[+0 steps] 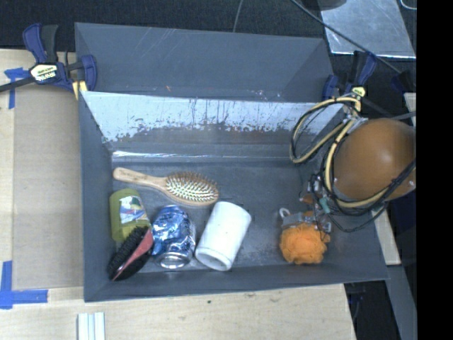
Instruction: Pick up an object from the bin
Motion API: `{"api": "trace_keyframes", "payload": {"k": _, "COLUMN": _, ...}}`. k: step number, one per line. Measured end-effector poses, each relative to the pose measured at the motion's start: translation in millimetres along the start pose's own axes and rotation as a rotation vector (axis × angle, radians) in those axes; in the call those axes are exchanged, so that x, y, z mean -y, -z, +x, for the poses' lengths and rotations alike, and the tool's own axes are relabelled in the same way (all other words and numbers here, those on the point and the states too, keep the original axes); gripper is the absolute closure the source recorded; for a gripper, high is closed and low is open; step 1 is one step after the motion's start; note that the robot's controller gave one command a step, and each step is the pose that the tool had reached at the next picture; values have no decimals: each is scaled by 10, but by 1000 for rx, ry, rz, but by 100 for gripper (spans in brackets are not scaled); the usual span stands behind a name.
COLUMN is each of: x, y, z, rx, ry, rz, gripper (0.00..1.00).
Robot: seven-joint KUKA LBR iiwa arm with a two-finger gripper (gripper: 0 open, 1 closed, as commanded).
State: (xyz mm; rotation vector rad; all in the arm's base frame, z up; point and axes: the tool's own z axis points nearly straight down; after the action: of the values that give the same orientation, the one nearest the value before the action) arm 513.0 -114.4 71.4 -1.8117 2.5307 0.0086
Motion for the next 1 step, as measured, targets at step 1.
{"api": "trace_keyframes", "payload": {"k": 1, "x": 84, "y": 1129, "z": 3, "rx": 2, "ry": 28, "rz": 11, "gripper": 100}}
